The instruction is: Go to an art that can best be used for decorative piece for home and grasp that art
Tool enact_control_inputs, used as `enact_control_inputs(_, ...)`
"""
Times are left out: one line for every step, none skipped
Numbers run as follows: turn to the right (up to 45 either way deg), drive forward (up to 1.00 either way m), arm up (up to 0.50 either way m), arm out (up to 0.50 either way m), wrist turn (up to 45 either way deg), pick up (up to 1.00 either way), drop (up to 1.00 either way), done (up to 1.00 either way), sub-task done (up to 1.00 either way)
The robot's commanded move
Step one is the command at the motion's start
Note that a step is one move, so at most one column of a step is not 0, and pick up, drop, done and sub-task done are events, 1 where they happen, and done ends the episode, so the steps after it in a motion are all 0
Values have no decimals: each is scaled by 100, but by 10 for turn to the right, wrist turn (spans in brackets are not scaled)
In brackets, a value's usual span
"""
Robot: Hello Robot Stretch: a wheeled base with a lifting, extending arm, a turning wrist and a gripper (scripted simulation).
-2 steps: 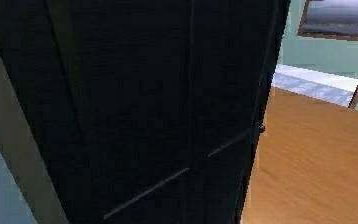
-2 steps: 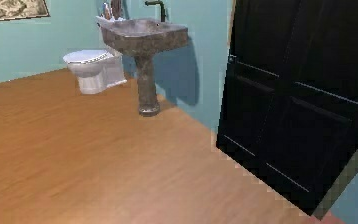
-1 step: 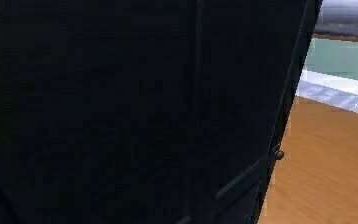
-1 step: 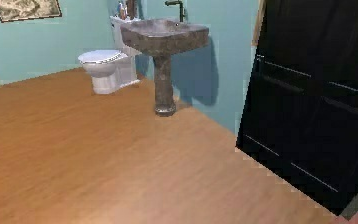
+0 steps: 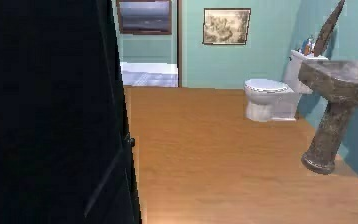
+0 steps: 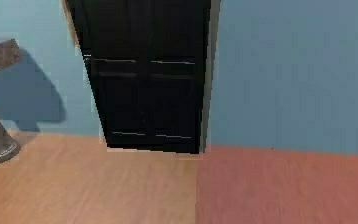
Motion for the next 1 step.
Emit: enact_control_inputs(450,0,0,0,0,0,0,0,0)
